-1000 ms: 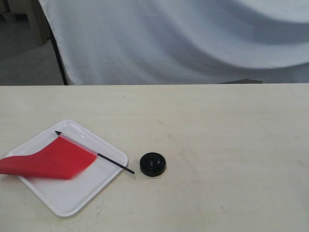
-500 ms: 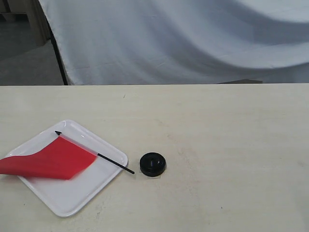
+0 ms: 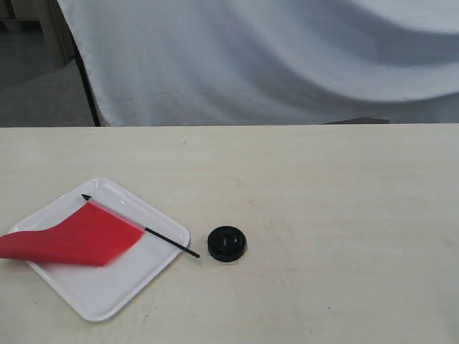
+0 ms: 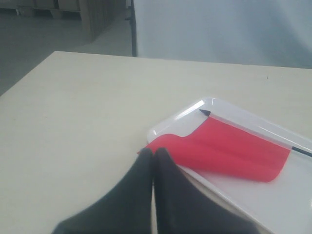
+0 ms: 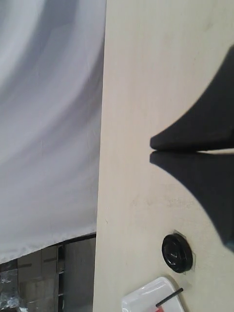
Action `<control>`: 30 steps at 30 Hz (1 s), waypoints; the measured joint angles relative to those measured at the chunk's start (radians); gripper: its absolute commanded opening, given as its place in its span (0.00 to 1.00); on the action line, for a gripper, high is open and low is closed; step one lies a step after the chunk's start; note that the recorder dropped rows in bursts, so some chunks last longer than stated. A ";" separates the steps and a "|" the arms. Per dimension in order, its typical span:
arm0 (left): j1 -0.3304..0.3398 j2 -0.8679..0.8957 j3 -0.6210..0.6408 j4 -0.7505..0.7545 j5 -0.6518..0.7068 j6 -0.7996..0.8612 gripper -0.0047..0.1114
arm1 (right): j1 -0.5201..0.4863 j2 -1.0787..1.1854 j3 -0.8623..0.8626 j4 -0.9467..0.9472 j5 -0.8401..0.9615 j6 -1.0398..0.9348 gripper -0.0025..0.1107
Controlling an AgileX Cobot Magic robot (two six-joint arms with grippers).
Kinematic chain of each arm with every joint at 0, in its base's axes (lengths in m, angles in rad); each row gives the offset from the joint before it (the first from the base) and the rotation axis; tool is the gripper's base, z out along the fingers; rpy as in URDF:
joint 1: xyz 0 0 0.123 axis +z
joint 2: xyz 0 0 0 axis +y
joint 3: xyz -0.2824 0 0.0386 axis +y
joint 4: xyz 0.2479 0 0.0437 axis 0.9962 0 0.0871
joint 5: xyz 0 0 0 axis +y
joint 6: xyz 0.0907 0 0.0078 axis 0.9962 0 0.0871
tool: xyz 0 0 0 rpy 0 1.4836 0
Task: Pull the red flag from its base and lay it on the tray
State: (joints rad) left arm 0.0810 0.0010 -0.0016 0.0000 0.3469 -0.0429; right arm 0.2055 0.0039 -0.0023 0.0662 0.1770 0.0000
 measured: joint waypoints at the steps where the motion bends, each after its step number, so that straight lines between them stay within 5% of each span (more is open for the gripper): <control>1: 0.000 0.000 0.000 0.000 0.000 0.000 0.04 | -0.009 0.000 0.000 0.000 0.000 0.000 0.03; 10: 0.000 0.000 0.000 0.000 0.000 0.000 0.04 | -0.204 0.000 0.000 0.017 0.000 0.021 0.03; 30: 0.000 0.000 0.000 0.000 0.000 0.000 0.04 | -0.210 0.000 0.000 0.017 0.063 0.023 0.03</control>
State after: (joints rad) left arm 0.0810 0.0010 -0.0016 0.0000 0.3469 -0.0429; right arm -0.0043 0.0039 -0.0023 0.0828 0.2397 0.0228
